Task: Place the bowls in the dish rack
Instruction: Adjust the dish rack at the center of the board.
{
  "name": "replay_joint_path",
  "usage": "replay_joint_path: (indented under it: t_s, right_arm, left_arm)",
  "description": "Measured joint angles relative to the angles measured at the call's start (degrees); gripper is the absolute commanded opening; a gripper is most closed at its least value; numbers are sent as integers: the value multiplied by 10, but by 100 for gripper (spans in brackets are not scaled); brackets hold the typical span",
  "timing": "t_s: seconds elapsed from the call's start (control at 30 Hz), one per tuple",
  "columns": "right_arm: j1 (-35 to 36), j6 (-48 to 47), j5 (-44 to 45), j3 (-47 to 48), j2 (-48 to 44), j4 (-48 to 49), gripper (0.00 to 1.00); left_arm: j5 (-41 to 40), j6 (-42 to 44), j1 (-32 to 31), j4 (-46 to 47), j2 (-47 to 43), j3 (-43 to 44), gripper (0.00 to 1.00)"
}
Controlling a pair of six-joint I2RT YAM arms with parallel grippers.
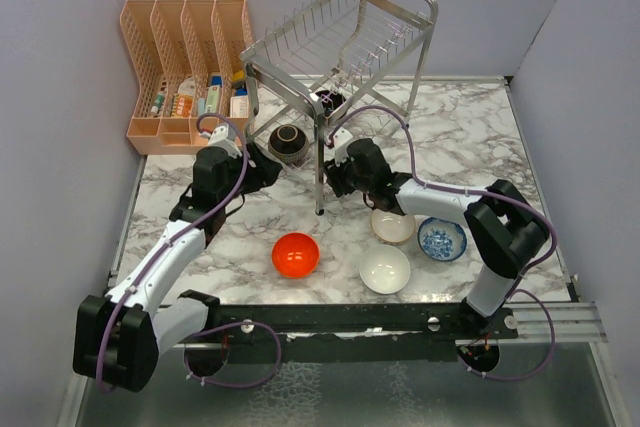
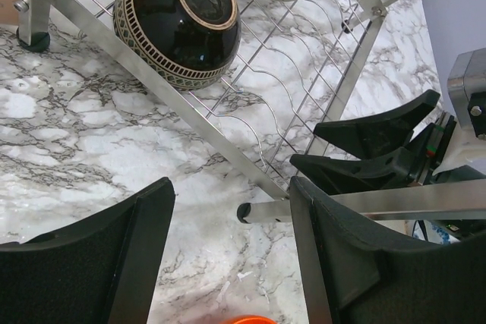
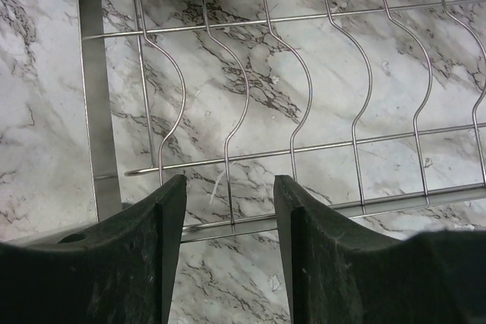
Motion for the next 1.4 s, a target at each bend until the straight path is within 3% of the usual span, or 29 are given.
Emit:
replay_joint_path:
  t_s: [0.67,1.0,1.4]
  right_arm:
    - [52,61,12,1,20,9,49]
    - [130,132,-5,10,25,8,49]
    - [139,132,118,1,-18,-10,52]
  left_arm:
    - [-11,16,0,-51,-46,8,65]
    - [-13,17,0,-52,-60,8,65]
    - [-17,17,3,-50,-61,3,64]
